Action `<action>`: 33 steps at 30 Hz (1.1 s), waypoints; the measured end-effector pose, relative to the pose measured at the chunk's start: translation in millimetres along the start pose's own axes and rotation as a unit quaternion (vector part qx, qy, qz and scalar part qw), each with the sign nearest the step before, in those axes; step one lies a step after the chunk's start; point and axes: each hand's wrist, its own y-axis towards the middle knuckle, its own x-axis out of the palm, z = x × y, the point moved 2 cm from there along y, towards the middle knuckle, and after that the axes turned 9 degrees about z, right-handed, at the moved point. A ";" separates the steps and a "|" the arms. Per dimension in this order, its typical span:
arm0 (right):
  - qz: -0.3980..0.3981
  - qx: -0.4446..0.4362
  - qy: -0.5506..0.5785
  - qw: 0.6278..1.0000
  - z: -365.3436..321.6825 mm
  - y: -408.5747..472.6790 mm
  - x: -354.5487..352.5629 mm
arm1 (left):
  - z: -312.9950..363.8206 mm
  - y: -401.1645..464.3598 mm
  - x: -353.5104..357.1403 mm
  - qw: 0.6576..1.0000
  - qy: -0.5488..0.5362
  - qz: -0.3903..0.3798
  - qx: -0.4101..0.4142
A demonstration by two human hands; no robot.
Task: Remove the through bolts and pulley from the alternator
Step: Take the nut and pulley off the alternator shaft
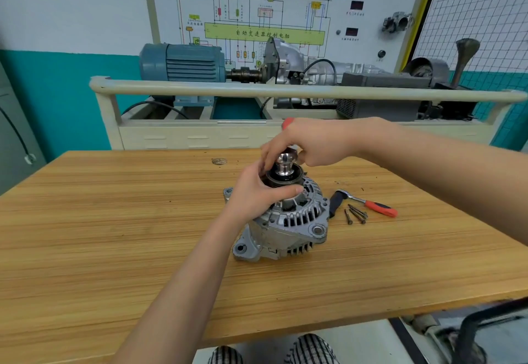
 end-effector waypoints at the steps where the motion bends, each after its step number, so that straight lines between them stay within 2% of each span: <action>1: 0.001 0.020 0.035 0.999 1.4 -1.5 0.0 | 0.1 0.4 0.3 1.000 0.000 0.001 0.002; 5: 0.040 0.070 0.114 0.990 6.6 1.5 1.9 | 1.5 -0.7 -0.5 1.000 -0.002 0.005 0.005; 8: 0.133 0.103 0.163 0.972 6.1 6.7 7.9 | 1.8 -1.6 -0.2 1.000 0.003 0.011 0.004; 9: 0.174 0.115 0.163 0.964 6.0 8.3 11.2 | 2.0 -1.8 -0.2 1.000 0.005 0.012 0.004; 11: 0.234 0.143 0.092 0.957 7.5 11.2 20.2 | 2.1 -1.8 -0.6 1.000 0.006 0.013 -0.005; 13: 0.225 0.201 0.003 0.953 11.8 14.8 30.8 | 1.0 -1.1 -0.6 1.000 0.012 0.009 -0.012; 16: 0.172 0.261 -0.012 0.950 15.3 18.7 38.8 | 1.4 -0.7 -0.6 0.999 0.020 0.012 -0.022; 22: 0.242 0.221 -0.005 0.945 12.6 15.2 46.3 | 2.8 0.1 -2.7 0.999 0.032 0.013 -0.026; 27: 0.280 0.170 0.078 0.942 16.4 10.8 53.3 | 5.0 1.7 -3.2 0.999 0.034 0.009 -0.008; 29: 0.283 0.149 0.146 0.936 22.2 8.7 49.4 | 4.2 1.8 -4.0 0.999 0.035 0.000 -0.006; 31: 0.298 0.128 0.250 0.912 28.8 6.6 34.0 | 3.6 2.0 -4.1 0.999 0.048 -0.008 -0.012; 33: 0.315 0.108 0.282 0.900 34.2 6.0 17.1 | 3.9 2.1 -4.2 0.999 0.047 -0.010 -0.018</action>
